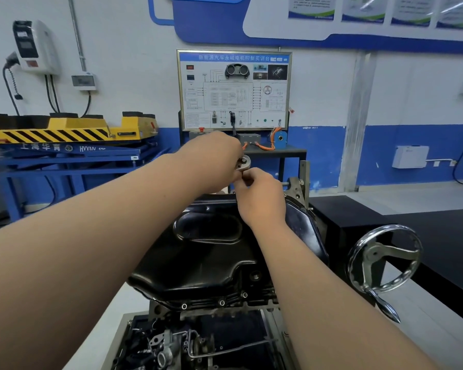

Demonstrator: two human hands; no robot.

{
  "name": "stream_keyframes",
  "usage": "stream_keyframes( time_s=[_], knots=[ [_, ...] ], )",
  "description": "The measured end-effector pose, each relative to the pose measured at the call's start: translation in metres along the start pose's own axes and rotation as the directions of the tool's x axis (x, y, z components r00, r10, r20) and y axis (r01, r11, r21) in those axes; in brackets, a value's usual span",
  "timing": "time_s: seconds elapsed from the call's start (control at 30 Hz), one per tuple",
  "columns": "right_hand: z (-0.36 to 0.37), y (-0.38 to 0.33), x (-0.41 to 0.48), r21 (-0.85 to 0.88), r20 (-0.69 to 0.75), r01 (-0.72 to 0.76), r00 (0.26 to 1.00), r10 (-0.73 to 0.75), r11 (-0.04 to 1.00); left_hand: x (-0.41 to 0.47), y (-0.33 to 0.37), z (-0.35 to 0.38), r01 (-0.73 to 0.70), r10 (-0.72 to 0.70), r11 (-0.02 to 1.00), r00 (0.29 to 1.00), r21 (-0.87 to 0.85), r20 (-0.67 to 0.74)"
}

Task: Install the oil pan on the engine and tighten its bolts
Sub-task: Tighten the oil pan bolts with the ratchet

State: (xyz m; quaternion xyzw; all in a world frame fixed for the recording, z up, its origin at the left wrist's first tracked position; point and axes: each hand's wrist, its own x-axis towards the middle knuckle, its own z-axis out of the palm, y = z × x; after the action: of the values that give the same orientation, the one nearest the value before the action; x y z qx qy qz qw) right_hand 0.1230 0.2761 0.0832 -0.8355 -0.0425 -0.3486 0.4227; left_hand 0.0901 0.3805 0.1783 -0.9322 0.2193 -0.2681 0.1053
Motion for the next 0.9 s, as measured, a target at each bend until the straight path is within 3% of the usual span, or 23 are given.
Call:
stream_keyframes(
  time_s=[0.17,0.3,0.6,0.73,0.9],
  knots=[
    [0.0,-0.001,-0.001,-0.075,-0.012,0.088,0.996,-0.089,0.993,0.0,-0.001,-0.002,-0.015,0.014,0.999,1.0,0.043,0.015],
    [-0.001,-0.001,0.001,-0.057,-0.003,0.065,0.998,-0.065,0.996,-0.003,0.004,-0.001,0.013,-0.008,0.988,0.999,0.152,-0.033],
    [-0.001,-0.002,0.004,-0.098,-0.031,-0.071,0.997,0.069,0.993,-0.01,0.025,0.014,0.271,-0.274,0.961,0.959,-0.056,-0.072],
    [0.0,0.001,0.003,-0.209,0.0,0.033,0.999,-0.034,0.977,-0.013,0.026,0.024,0.26,-0.286,0.956,0.931,-0.138,-0.227],
    [-0.001,0.003,0.004,-0.236,0.016,0.071,0.997,-0.07,0.969,-0.007,0.026,0.019,0.171,-0.189,0.979,0.962,-0.107,-0.197]
  ],
)
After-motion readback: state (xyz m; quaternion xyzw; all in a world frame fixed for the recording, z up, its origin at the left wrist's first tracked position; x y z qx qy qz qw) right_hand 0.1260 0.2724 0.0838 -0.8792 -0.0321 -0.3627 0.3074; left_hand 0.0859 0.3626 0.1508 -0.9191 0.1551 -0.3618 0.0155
